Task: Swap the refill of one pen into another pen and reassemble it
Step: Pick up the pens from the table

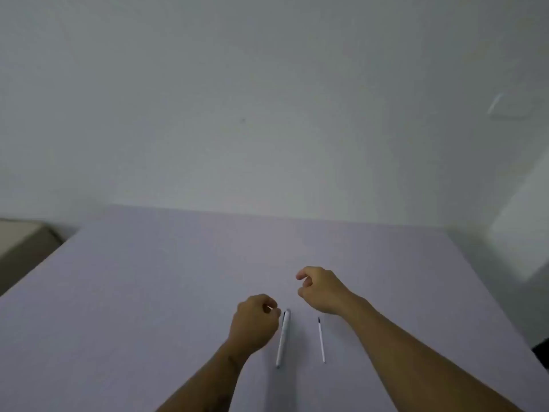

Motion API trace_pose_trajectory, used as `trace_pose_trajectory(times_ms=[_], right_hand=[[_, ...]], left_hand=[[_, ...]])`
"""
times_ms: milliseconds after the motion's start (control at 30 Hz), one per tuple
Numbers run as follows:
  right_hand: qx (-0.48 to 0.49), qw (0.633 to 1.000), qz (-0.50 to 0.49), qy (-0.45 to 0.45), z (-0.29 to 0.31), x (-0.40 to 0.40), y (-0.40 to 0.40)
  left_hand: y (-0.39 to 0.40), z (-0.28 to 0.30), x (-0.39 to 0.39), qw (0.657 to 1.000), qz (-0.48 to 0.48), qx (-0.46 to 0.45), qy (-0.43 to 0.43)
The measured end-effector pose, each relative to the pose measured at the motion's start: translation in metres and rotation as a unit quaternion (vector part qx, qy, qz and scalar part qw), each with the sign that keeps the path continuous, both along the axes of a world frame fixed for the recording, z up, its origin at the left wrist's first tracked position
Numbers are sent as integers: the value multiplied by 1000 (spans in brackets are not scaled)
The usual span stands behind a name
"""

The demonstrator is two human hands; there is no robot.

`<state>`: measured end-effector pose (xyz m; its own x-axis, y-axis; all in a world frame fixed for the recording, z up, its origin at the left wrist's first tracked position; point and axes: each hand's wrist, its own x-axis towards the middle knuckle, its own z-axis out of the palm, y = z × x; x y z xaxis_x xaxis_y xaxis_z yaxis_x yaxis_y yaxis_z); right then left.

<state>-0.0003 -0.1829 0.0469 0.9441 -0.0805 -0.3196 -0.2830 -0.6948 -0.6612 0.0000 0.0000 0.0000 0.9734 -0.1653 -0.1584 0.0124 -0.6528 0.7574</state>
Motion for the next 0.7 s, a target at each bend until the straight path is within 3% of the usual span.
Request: trace_pose_trajectory(times_ms=[267,433,700], right_hand=[[29,996,-9,85,-55,0,-16],[39,992,-32,118,-78,-1,-27],[70,985,-75,136,-100,13,-25]], left_hand=[[-21,-63,6,986,-29,116,113],[-33,-92,9,974,-49,193,111],[-42,-91,24,979,-1,165,124]])
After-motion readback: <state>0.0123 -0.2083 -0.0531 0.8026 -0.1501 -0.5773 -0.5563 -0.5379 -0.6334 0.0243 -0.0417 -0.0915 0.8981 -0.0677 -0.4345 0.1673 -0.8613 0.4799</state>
